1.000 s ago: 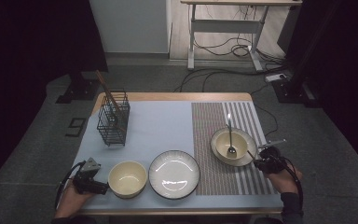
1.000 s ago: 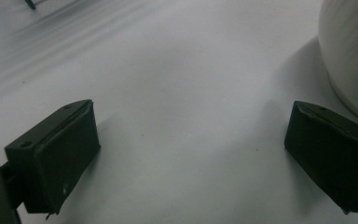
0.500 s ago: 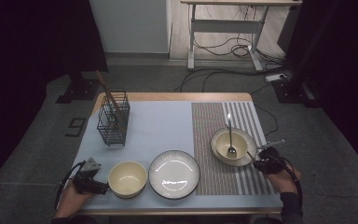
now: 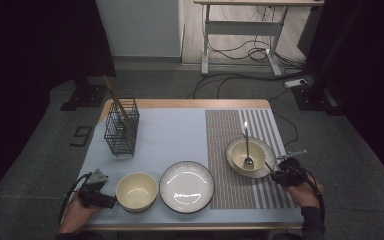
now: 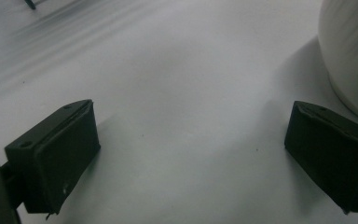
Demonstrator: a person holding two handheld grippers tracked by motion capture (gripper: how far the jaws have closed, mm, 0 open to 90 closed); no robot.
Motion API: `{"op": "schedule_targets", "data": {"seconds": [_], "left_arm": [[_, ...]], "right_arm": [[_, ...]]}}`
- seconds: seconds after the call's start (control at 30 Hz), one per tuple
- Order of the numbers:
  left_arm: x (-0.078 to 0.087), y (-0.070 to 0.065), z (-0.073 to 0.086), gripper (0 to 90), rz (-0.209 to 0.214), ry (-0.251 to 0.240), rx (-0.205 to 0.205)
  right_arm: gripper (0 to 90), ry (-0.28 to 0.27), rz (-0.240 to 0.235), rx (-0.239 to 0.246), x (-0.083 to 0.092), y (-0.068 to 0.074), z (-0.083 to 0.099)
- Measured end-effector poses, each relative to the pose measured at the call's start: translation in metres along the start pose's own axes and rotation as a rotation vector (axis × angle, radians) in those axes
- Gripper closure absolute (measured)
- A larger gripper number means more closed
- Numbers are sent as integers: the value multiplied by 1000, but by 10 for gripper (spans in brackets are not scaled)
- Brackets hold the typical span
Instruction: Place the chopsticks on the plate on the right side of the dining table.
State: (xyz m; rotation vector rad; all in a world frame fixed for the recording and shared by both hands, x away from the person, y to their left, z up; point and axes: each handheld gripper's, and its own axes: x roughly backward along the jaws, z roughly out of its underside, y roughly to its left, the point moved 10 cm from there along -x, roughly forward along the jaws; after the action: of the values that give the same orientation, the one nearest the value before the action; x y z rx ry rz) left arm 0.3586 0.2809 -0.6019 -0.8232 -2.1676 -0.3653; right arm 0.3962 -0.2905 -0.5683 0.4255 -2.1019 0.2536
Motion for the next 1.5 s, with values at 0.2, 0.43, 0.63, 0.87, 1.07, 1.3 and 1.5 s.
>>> {"op": "schedule_targets", "data": {"seconds": [0.2, 0.43, 0.63, 0.87, 1.07, 1.3, 1.5], "left_arm": [[0, 0, 0, 25, 0, 0, 0], [0, 0, 0, 25, 0, 1, -1], [0, 0, 0, 25, 0, 2, -1], [0, 0, 0, 25, 0, 1, 0], [0, 0, 0, 25, -1, 2, -1], [0, 0, 0, 25, -1, 2, -1], [0, 0, 0, 25, -1, 2, -1]], "right_arm": [[562, -21, 20, -26, 6, -1, 2], [442, -71, 53, -74, 20, -6, 5], [391, -54, 75, -90, 24, -7, 17], [339, -61, 141, -67, 28, -8, 25], [339, -44, 143, -85, 27, -10, 33], [347, -36, 150, -97, 25, -16, 36], [355, -31, 157, -102, 23, -21, 37]]}}
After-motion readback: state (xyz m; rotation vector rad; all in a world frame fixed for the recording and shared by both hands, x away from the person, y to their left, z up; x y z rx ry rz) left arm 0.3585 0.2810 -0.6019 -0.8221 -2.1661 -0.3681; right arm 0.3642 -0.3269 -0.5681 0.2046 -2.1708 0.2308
